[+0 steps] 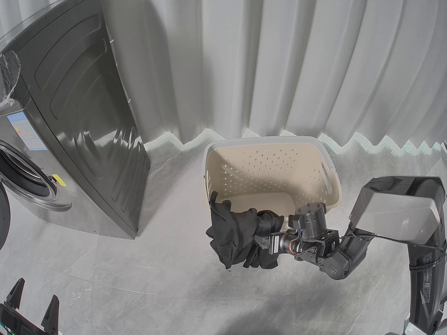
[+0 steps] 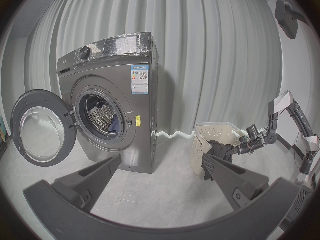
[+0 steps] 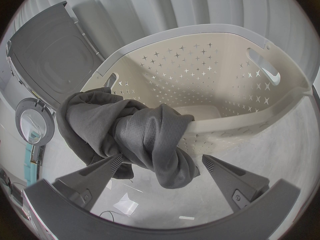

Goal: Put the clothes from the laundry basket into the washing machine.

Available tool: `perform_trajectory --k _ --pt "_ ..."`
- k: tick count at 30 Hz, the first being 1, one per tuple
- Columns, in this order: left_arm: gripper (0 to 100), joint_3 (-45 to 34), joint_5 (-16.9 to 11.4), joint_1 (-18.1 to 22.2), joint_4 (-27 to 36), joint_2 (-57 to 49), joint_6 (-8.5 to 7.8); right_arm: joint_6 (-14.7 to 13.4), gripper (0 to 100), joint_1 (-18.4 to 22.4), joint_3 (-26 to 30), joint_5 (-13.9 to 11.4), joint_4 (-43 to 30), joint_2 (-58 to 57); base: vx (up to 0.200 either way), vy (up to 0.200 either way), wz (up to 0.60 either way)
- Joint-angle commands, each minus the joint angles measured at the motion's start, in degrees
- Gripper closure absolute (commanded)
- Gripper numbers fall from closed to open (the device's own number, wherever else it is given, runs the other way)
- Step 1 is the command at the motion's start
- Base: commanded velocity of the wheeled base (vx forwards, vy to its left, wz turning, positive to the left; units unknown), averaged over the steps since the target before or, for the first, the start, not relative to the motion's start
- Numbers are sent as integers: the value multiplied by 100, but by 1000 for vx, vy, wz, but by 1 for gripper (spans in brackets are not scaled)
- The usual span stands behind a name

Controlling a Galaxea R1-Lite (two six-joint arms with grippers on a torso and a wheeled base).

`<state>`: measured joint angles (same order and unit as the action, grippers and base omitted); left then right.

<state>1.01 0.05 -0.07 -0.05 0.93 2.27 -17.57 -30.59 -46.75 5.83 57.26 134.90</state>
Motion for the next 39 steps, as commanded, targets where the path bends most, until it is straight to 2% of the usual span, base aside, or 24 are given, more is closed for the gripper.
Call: perform_trajectory --k 1,9,10,24,28,29,35,39 --pt "0 -92 -5 -1 -4 -93 2 8 0 -9 -194 59 5 115 0 0 0" --pt "0 -92 4 -1 -4 -93 2 8 0 35 -387 120 13 230 0 0 0" --pt "0 -92 4 -1 -4 -93 2 8 100 35 -387 120 13 230 0 0 0" --pt "0 -92 13 -1 -4 -93 19 -19 100 70 -264 120 286 151 0 0 0" --pt "0 -92 13 7 -4 -93 19 -28 100 79 -1 120 365 -43 0 0 0" --pt "0 -92 13 -1 -4 -93 19 -19 100 79 254 112 514 -263 0 0 0" --pt "0 -92 13 -1 -4 -93 19 -1 100 0 984 120 883 -983 0 0 0" --pt "0 -92 21 -1 5 -93 19 43 100 0 1335 120 1288 -1141 0 0 0"
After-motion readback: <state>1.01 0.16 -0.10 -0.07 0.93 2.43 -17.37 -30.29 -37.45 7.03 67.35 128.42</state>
